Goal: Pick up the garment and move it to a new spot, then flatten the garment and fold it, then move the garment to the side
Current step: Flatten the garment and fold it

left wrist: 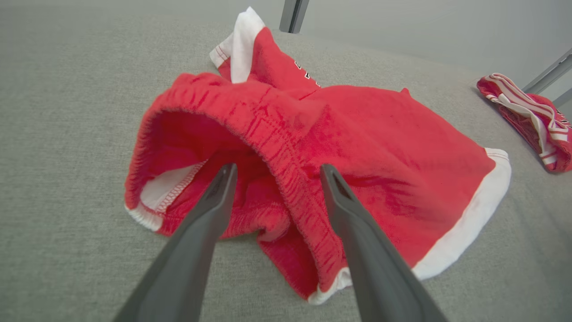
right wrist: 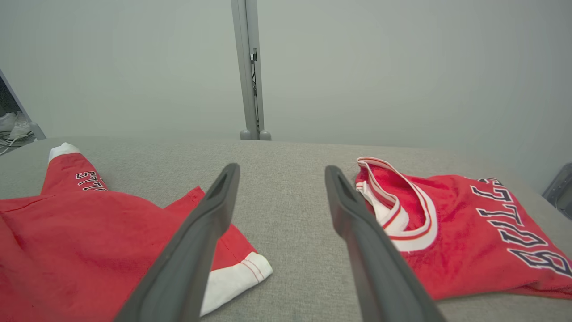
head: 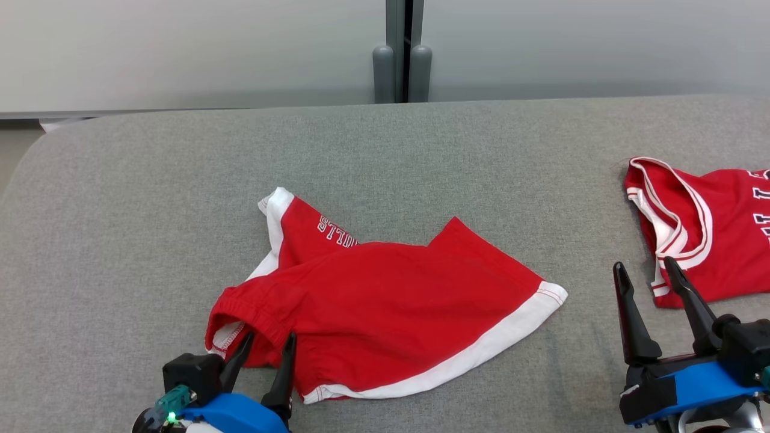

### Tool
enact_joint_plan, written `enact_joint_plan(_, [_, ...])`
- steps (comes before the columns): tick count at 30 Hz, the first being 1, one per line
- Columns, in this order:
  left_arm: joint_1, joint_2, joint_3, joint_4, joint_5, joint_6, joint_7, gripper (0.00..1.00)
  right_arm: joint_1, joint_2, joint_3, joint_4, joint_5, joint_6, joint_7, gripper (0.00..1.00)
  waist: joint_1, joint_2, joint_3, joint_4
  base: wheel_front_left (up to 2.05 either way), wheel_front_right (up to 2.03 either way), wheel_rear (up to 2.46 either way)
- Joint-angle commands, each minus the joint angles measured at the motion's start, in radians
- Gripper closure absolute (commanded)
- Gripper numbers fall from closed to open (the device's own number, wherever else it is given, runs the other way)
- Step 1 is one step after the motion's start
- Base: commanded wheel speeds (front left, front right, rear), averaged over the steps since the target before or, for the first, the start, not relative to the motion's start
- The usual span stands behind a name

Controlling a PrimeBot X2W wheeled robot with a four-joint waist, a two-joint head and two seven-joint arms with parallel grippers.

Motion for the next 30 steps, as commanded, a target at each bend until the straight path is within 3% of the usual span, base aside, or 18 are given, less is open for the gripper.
enact_joint_plan(1, [-0.021,-0.007,0.007,0.013,-0.011,-0.009,-0.006,0.00,-0.014,0.002,0.002,0.000,0.007,0.000,-0.005,0.00,0.0000,0.0000,0.008,0.001,0.00,0.00,0.00])
enact_joint_plan(2, [-0.031,-0.013,0.012,0.020,-0.020,-0.019,-0.015,0.00,-0.017,0.002,0.003,0.000,0.008,0.000,-0.004,0.00,0.0000,0.0000,0.011,0.000,0.00,0.00,0.00])
enact_joint_plan(3, [-0.045,-0.008,0.015,0.032,-0.011,-0.023,-0.023,0.55,-0.019,0.002,0.005,0.000,0.009,0.000,-0.004,0.00,0.0000,0.0000,0.015,-0.002,0.00,0.00,0.00])
enact_joint_plan(4, [-0.054,-0.006,0.020,0.046,-0.010,-0.026,-0.032,1.00,-0.021,0.003,0.009,0.000,0.011,0.000,-0.004,0.00,0.0000,0.0000,0.018,-0.006,0.00,0.00,0.00])
enact_joint_plan(20, [-0.373,0.026,0.065,0.304,0.035,-0.113,-0.103,1.00,-0.074,0.006,0.006,0.029,0.033,0.000,-0.028,0.00,0.0000,0.0000,0.111,-0.071,0.00,0.00,0.00])
enact_joint_plan(25, [-0.444,0.009,0.069,0.392,0.026,-0.139,-0.114,1.00,-0.088,0.008,0.003,0.043,0.037,0.000,-0.040,0.00,0.0000,0.0000,0.129,-0.081,0.00,0.00,0.00])
enact_joint_plan(26, [-0.451,0.005,0.068,0.412,0.023,-0.146,-0.116,0.83,-0.088,0.008,0.003,0.046,0.037,0.000,-0.042,0.00,0.0000,0.0000,0.129,-0.081,0.00,0.00,0.00])
enact_joint_plan(27, [-0.456,0.000,0.068,0.428,0.019,-0.149,-0.123,0.36,-0.089,0.008,0.003,0.049,0.037,0.000,-0.043,0.00,0.0000,0.0000,0.129,-0.082,0.00,0.00,0.00])
enact_joint_plan(28, [-0.456,-0.006,0.066,0.442,0.016,-0.154,-0.129,0.00,-0.090,0.009,0.003,0.052,0.036,0.000,-0.043,0.00,0.0000,0.0000,0.127,-0.081,0.00,0.00,0.00])
enact_joint_plan(30, [-0.441,-0.019,0.063,0.462,0.012,-0.157,-0.146,0.00,-0.085,0.009,-0.001,0.057,0.035,0.000,-0.042,0.00,0.0000,0.0000,0.119,-0.077,0.00,0.00,0.00])
